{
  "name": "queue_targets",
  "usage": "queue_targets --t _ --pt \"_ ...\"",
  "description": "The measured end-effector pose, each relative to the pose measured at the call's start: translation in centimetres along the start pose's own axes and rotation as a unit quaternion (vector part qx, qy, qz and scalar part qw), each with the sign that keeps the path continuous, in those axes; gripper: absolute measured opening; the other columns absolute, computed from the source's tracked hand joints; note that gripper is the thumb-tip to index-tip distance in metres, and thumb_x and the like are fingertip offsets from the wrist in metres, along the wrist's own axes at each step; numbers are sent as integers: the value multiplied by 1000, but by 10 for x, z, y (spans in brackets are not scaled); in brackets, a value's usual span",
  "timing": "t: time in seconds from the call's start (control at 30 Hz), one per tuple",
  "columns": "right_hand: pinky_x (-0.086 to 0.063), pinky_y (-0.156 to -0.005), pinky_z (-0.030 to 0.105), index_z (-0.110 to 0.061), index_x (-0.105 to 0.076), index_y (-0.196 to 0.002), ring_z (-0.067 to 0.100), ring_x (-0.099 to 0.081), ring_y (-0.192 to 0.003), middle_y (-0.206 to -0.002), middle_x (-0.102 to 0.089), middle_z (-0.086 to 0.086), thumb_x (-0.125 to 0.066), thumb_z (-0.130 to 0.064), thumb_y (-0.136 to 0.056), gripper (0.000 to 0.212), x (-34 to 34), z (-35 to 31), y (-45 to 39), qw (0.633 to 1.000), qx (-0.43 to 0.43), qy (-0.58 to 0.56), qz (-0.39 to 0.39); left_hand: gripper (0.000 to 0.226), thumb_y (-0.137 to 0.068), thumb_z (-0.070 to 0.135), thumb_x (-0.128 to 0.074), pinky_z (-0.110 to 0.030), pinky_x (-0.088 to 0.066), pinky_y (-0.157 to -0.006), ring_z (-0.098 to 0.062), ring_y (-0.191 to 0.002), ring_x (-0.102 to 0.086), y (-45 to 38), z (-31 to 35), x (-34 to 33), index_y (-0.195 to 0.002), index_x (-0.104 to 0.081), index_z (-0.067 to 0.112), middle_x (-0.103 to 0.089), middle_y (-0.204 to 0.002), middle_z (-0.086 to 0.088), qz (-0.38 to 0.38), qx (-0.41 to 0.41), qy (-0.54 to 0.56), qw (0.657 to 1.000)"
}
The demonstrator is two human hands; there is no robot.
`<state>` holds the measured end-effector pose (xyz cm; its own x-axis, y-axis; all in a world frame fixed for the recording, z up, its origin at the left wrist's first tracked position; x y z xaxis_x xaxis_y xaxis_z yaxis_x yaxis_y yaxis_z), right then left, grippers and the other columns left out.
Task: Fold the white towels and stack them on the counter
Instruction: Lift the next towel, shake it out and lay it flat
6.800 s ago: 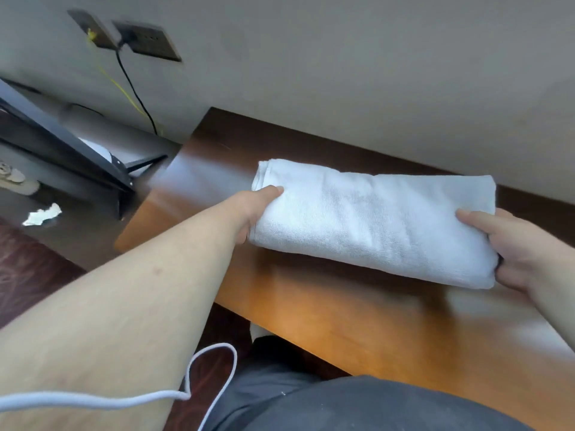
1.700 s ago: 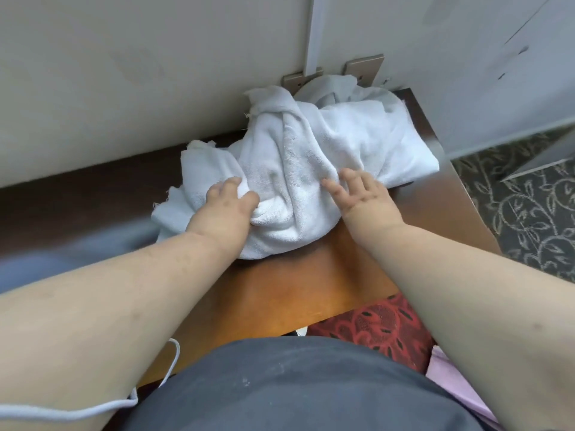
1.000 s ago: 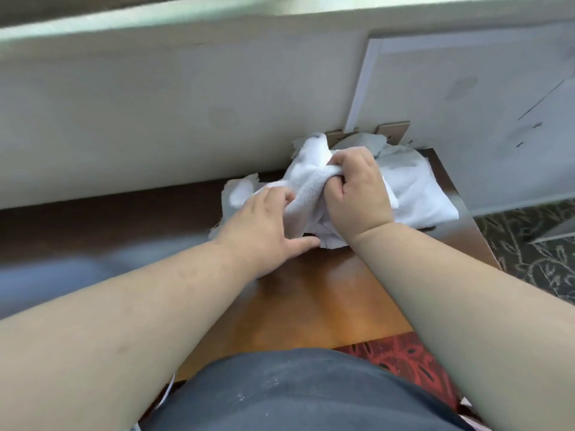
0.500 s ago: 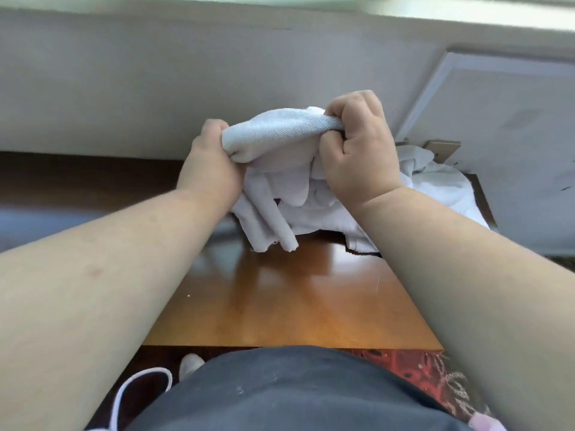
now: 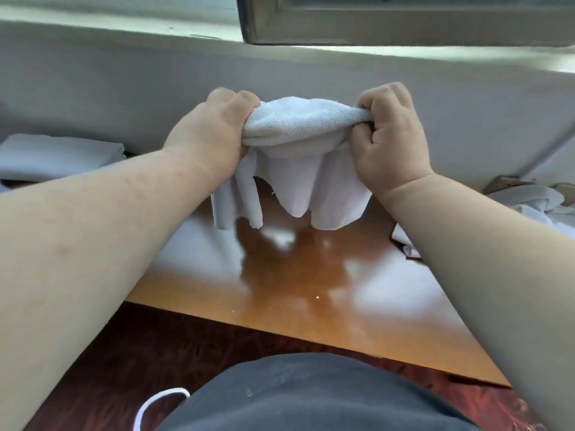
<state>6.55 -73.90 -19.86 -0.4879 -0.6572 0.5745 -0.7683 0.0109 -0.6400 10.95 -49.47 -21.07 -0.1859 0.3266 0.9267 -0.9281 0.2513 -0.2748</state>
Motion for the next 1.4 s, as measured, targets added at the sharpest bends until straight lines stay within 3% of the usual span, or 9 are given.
queue_targets --t 0.4,0.6,0.67,0.77,0.87,1.07,1.2,1.3,1.4 --pt "-33 -69 29 -2 -65 -107 36 -56 -97 -113 -59 19 -48 -13 -85 30 -167 -147 -15 985 124 93 -79 47 -90 23 -49 -49 -46 -81 -35 -110 -47 38 -199 77 -130 -34 43 -40 -130 -3 -72 -42 -155 984" --pt "-53 -69 48 -1 -68 -103 43 -60 -92 -105 -63 23 -52 -11 -86 25 -242 -163 23 965 187 93 -156 72 -67 14 -81 -50 -49 -84 -29 -113 -43 70 -263 32 -119 -40 40 -38 -127 3 -146 8 -164 976" --pt "-53 -65 45 -1 -69 -100 42 -61 -85 -101 -63 23 -63 -6 -80 22 -271 -158 49 956 191 101 -200 98 -42 5 -88 -50 -50 -82 -30 -116 -41 94 -276 -4 -123 -40 34 -36 -130 0 -216 4 -197 956" --pt "-47 -63 35 -5 -67 -97 39 -58 -82 -96 -62 18 -76 -3 -69 30 -313 -143 99 931 181 114 -296 83 -55 5 -75 -45 -51 -75 -29 -114 -41 132 -290 -55 -125 -40 31 -36 -127 -2 -272 32 -211 938" --pt "-51 -74 44 -13 -62 -105 35 -53 -97 -104 -54 10 -64 -5 -83 24 -340 -115 148 899 119 128 -402 61 -76 8 -63 -43 -46 -81 -28 -114 -42 162 -290 -99 -127 -42 32 -39 -126 -2 -314 19 -206 927" --pt "-43 -86 35 -22 -52 -127 30 -49 -116 -126 -48 3 -50 -16 -92 36 -349 -71 220 801 42 103 -588 57 -80 35 -62 -40 -41 -98 -23 -122 -42 191 -289 -144 -132 -41 40 -40 -134 3 -402 1 -174 899" --pt "-45 -92 37 -21 -55 -120 29 -53 -111 -119 -52 4 -57 -35 -90 34 -356 -71 217 769 2 103 -631 66 -76 73 -53 -39 -37 -103 -20 -125 -42 190 -294 -148 -133 -45 41 -41 -136 7 -435 15 -126 891" --pt "-41 -77 33 -24 -61 -102 17 -52 -91 -102 -61 -2 -53 -61 -89 40 -364 -77 192 708 -53 122 -694 50 -87 67 -45 -37 -42 -97 -19 -115 -52 167 -304 -138 -123 -55 35 -56 -124 5 -369 70 -65 924" --pt "-43 -63 32 -26 -61 -84 10 -55 -72 -76 -62 -10 -50 -63 -90 39 -369 -76 141 796 -172 70 -576 37 -93 51 -48 -40 -44 -94 -24 -113 -53 143 -325 -126 -121 -59 28 -60 -121 0 -271 99 -45 956"
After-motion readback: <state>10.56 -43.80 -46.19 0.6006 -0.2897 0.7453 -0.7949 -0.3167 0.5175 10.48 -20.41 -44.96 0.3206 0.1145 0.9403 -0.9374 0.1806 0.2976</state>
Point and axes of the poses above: each hand's wrist, its own y-axis away from the middle knuckle, its own x-axis out of the back of the hand, z = x × y, the point moved 6 cm from there along -y, towards the middle knuckle
